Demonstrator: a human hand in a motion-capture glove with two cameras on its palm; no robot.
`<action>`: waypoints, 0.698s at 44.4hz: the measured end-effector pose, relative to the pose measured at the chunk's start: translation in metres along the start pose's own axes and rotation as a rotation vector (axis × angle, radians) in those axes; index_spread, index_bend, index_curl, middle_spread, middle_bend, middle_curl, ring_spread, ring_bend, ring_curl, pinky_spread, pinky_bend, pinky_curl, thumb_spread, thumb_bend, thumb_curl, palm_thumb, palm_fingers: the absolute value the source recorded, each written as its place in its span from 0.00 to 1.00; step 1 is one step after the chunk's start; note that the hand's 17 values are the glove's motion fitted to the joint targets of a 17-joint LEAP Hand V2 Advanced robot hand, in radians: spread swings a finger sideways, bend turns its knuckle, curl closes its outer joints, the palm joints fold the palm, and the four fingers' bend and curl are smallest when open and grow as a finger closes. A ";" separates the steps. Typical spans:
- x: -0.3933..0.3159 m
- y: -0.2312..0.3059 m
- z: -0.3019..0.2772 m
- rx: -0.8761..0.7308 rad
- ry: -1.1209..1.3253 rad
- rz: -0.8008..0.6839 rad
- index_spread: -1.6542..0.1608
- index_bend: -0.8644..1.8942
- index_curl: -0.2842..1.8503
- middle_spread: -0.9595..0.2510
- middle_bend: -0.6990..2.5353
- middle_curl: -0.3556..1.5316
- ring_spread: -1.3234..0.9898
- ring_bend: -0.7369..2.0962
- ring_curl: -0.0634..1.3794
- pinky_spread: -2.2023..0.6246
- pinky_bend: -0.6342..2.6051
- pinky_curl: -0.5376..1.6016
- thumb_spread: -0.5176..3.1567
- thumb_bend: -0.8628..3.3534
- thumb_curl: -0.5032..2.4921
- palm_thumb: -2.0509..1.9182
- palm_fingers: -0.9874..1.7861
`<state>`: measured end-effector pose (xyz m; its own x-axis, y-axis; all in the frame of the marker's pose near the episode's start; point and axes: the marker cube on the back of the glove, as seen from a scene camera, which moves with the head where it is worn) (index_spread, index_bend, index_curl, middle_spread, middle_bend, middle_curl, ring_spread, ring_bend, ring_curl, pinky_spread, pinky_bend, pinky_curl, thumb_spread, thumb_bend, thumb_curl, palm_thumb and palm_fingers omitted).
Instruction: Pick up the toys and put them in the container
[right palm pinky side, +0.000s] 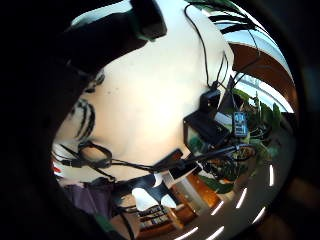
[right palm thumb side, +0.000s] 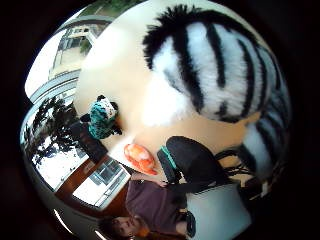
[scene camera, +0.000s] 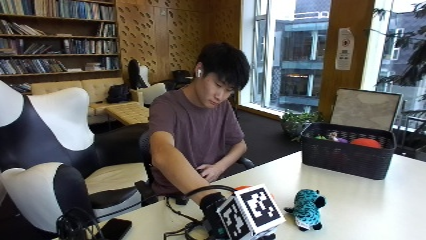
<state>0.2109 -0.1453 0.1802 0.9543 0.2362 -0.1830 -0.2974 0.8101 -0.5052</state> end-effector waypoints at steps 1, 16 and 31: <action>-0.001 -0.004 0.004 -0.002 0.004 0.006 0.78 0.33 0.24 0.73 0.25 0.32 0.57 0.39 0.20 0.79 0.50 0.42 0.48 0.20 0.27 0.52 0.26; -0.001 -0.033 0.015 0.250 -0.077 -0.019 0.77 0.37 0.24 0.69 0.33 0.35 0.52 0.51 0.25 0.75 0.49 0.40 0.48 0.22 0.29 0.57 0.51; -0.016 -0.044 0.011 0.470 -0.133 -0.032 0.73 0.43 0.28 0.58 0.47 0.47 0.42 0.61 0.36 0.68 0.50 0.43 0.41 0.24 0.36 0.66 0.70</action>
<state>0.2089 -0.1789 0.2150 0.9672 0.2492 -0.0485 -0.2521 0.9653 -0.0680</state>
